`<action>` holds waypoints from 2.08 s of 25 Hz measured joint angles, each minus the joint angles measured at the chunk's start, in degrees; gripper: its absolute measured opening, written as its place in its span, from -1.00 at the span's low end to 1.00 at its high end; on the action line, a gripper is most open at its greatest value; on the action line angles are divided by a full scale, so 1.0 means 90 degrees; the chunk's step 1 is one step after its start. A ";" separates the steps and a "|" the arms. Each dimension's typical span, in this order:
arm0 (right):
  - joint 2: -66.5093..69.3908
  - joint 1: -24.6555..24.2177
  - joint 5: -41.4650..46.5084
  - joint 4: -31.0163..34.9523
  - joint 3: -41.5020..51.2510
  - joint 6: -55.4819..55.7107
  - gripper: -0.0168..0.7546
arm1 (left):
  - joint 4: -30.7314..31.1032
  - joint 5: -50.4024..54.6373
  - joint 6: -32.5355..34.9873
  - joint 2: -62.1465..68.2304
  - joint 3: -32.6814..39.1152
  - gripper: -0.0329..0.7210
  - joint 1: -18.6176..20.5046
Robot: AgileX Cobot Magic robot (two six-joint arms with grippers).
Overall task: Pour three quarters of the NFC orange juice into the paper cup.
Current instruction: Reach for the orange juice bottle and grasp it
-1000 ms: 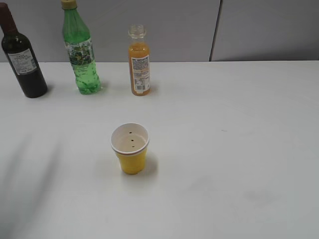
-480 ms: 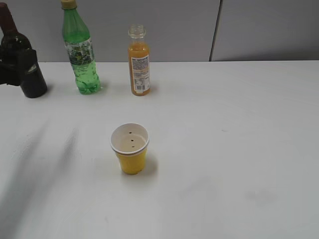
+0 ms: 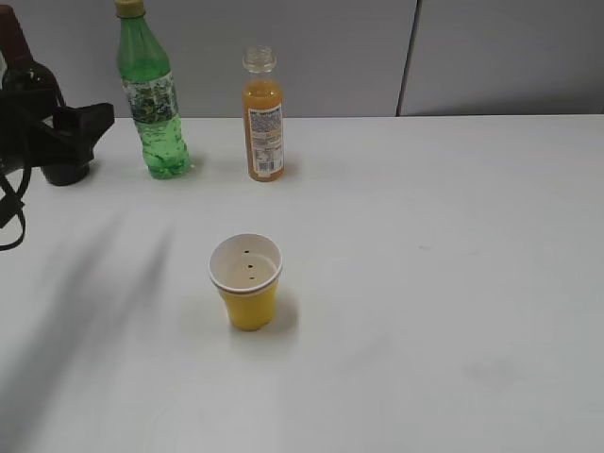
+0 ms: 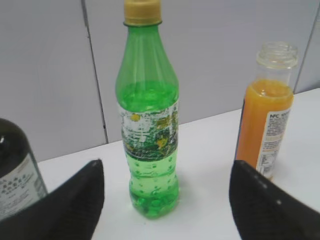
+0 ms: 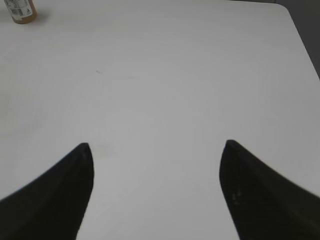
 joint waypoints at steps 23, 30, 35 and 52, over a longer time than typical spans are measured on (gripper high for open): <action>0.0000 0.0000 0.0000 0.0000 0.0000 0.0000 0.58 | 0.0340 -0.0036 -0.0355 0.2311 -0.1972 0.75 -0.1063; 0.0000 0.0000 0.0000 0.0000 0.0000 0.0000 0.58 | 0.0340 0.0319 -0.0573 0.2817 -0.2776 0.85 -0.1356; 0.0000 0.0000 0.0000 0.0000 0.0000 0.0000 0.58 | 0.0316 0.0730 -0.0607 0.3130 -0.3298 0.89 -0.1468; 0.0000 0.0000 0.0000 0.0000 0.0000 0.0000 0.58 | 0.0227 0.1040 -0.0621 0.3606 -0.4386 0.85 -0.1710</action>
